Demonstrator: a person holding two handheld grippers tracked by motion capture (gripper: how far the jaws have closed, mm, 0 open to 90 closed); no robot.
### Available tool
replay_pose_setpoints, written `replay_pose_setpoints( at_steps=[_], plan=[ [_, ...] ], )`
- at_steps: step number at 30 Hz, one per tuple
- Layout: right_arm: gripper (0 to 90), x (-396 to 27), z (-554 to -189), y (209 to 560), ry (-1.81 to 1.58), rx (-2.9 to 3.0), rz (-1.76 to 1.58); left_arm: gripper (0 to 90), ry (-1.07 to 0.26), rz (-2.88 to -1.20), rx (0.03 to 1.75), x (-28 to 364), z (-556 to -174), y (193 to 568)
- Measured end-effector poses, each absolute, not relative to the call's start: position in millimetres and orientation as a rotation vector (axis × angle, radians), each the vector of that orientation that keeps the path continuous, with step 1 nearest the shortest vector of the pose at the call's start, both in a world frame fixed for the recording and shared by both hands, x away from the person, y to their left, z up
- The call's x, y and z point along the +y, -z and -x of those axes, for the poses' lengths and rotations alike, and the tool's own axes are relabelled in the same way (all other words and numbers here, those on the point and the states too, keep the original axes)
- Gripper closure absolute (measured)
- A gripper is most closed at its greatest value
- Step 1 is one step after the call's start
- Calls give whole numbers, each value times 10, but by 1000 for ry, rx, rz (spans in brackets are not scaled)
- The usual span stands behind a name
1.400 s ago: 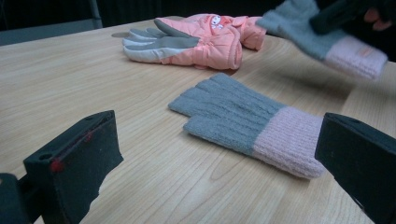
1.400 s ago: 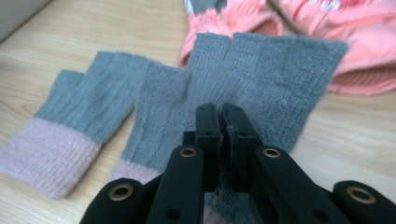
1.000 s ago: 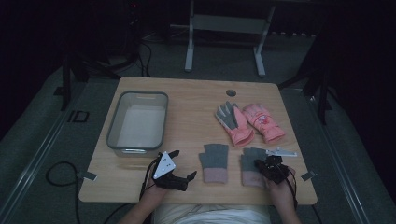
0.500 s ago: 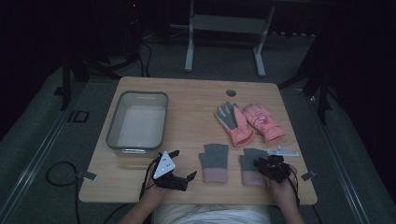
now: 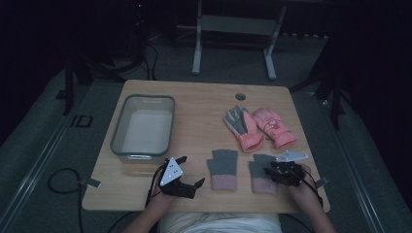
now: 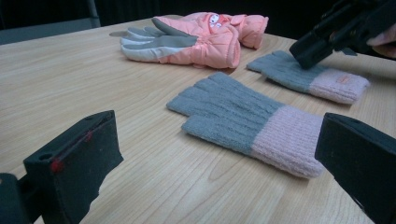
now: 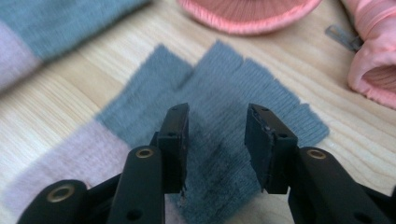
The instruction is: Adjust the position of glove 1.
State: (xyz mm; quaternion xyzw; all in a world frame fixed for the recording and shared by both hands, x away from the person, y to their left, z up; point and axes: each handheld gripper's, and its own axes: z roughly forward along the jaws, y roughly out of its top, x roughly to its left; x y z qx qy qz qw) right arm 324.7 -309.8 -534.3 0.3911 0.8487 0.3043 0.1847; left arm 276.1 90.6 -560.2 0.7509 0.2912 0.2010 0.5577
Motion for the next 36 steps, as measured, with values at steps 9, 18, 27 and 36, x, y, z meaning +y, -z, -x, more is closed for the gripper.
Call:
replay_pose_setpoints(
  at_steps=[9, 18, 27, 36],
  plan=[
    [747, -3140, -3279, 5433, -932, 2431, -1142, 0, -474, -1770, 686, 908, -2760, 5603],
    [860, -3090, -3249, 5442, -931, 2371, -1200, 0, -475, -1770, 687, 908, -2760, 5602],
    [866, -2977, -3180, 5053, -1094, 2326, -1179, 0, -465, -1760, 694, 924, -2769, 5604],
    [866, -2632, -3183, 4689, -1260, 2323, -1100, 0, -466, -1760, 690, 919, -2767, 5604]
  ],
)
